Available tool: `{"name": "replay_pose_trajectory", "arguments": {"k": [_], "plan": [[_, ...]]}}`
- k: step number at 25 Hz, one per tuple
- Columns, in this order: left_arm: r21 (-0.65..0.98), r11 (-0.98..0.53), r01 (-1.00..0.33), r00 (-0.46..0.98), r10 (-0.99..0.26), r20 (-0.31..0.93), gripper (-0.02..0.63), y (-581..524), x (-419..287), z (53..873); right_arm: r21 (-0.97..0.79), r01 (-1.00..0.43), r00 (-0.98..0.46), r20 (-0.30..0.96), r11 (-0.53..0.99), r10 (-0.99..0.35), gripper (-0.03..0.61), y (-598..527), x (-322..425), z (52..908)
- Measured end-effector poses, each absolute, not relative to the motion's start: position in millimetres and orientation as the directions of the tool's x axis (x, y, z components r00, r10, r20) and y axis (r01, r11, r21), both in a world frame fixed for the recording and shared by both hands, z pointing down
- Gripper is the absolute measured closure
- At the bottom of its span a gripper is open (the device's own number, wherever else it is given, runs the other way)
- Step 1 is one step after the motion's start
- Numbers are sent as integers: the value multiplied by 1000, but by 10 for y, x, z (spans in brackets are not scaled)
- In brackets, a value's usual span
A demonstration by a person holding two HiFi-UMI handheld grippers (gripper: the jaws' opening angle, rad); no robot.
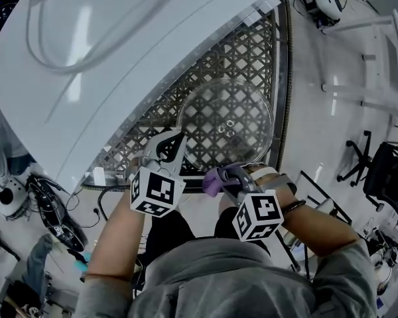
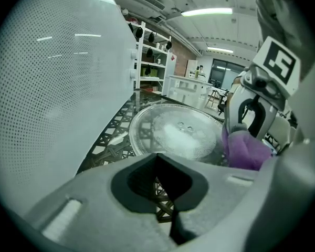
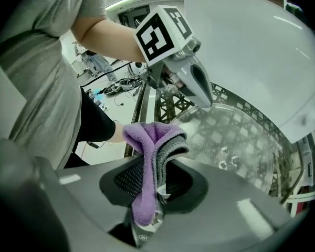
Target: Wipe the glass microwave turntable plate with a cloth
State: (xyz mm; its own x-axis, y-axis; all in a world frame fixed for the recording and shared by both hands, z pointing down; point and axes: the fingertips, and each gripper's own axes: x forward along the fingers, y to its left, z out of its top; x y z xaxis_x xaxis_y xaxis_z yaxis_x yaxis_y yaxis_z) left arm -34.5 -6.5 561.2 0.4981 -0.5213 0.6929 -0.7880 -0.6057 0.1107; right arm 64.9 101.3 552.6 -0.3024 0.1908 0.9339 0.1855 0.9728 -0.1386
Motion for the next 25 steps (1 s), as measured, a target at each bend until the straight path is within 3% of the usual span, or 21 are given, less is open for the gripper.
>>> {"name": "replay_pose_trajectory", "arguments": {"k": [9, 25], "plan": [[102, -609, -787, 493, -520, 698, 614, -70, -353, 5618, -117, 109, -219, 966, 987, 138, 479, 750, 1267, 5512], [65, -631, -773, 436, -454, 777, 615, 110, -613, 5729, -122, 22, -282, 952, 992, 123, 479, 931, 906, 5541]]}}
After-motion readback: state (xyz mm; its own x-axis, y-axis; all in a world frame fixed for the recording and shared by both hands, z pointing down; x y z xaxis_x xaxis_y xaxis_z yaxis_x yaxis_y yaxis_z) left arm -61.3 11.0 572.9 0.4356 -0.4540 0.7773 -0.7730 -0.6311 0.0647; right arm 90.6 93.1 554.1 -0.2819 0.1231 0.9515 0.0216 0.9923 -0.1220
